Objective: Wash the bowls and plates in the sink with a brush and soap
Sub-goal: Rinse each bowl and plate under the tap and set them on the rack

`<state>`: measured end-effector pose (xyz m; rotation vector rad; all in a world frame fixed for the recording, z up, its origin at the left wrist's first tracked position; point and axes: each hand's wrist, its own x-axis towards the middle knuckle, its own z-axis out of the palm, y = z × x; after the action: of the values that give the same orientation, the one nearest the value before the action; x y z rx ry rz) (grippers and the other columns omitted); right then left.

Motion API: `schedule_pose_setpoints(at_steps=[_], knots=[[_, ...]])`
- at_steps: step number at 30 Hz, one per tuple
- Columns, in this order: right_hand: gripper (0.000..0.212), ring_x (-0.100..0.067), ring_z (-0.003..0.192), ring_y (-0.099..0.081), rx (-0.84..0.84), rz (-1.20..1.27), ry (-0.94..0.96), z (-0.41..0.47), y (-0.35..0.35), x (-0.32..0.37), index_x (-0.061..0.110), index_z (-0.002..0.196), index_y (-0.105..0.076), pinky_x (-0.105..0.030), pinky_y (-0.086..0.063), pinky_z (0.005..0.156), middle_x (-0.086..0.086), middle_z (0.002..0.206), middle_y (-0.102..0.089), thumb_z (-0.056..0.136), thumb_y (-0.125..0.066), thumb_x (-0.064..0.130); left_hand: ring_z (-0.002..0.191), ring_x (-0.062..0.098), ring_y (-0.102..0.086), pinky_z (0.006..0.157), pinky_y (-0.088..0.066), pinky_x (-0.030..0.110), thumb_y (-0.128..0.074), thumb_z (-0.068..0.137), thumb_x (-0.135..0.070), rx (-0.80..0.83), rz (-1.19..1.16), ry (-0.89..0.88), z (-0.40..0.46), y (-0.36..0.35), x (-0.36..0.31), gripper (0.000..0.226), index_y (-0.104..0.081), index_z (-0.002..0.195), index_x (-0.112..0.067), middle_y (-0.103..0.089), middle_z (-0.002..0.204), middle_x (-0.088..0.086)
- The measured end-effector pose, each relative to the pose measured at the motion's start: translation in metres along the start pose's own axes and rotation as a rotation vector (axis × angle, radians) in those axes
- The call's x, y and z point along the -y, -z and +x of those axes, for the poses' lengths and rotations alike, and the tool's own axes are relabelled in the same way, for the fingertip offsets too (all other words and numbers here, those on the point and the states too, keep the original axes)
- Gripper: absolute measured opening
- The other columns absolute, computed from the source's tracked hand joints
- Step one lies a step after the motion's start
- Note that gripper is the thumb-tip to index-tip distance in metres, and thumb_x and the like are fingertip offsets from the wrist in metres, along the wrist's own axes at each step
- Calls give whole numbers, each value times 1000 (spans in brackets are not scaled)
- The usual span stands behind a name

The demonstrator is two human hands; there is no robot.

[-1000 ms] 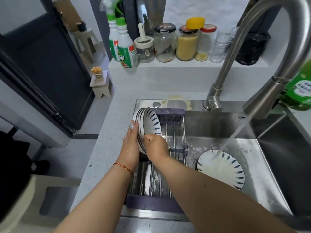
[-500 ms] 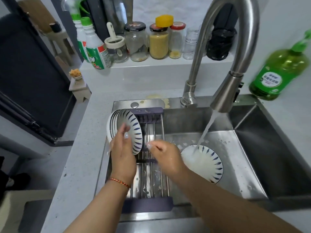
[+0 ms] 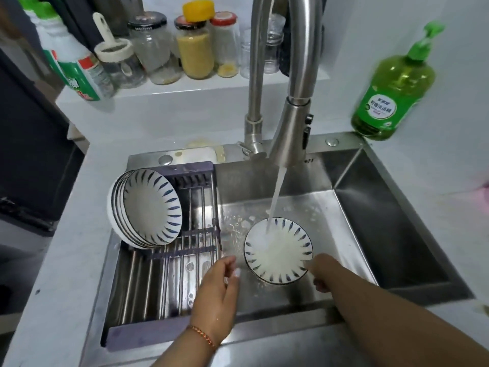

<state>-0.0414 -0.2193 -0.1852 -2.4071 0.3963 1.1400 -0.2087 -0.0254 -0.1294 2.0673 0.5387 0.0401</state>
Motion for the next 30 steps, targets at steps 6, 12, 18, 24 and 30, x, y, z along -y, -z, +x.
schedule_pose_setpoints(at_steps=[6,12,18,24,30], knots=[[28,-16,54,-51,6,23,24,8,-6,6,15,66,-45,-23,-41,44,-5,66,-53,93,-50,11,90,-2,-54,71,-33,1,-42,96,-49,26,244,-127,-1,-7,5,38,-53,125,-28,-58,107,-17],[16,-23,59,-62,4,289,64,13,-6,1,1,86,-61,-27,-54,64,-14,70,-65,90,-56,16,85,-4,-56,70,-41,12,-32,89,-60,0,204,-116,1,-8,9,42,-53,115,-34,-58,96,-20],[49,-22,101,-59,-60,152,187,7,3,5,9,111,-57,-23,-39,73,-11,104,-64,85,-63,50,69,3,-57,64,-45,20,-29,86,-64,-32,195,-110,0,-9,7,39,-53,98,-36,-60,86,-17],[8,-34,65,-61,110,982,47,-14,6,4,-10,87,-54,-34,-59,52,-24,80,-57,89,-50,-3,72,2,-57,65,-46,23,-31,84,-64,-63,168,-110,0,-10,8,40,-54,94,-32,-61,80,-14],[8,-32,59,-68,264,1149,136,-39,13,-3,-11,94,-52,-34,-58,50,-20,79,-46,91,-46,-7,74,4,-59,63,-46,21,-43,94,-49,-127,72,-48,0,-12,5,19,-52,93,-33,-63,77,-10]])
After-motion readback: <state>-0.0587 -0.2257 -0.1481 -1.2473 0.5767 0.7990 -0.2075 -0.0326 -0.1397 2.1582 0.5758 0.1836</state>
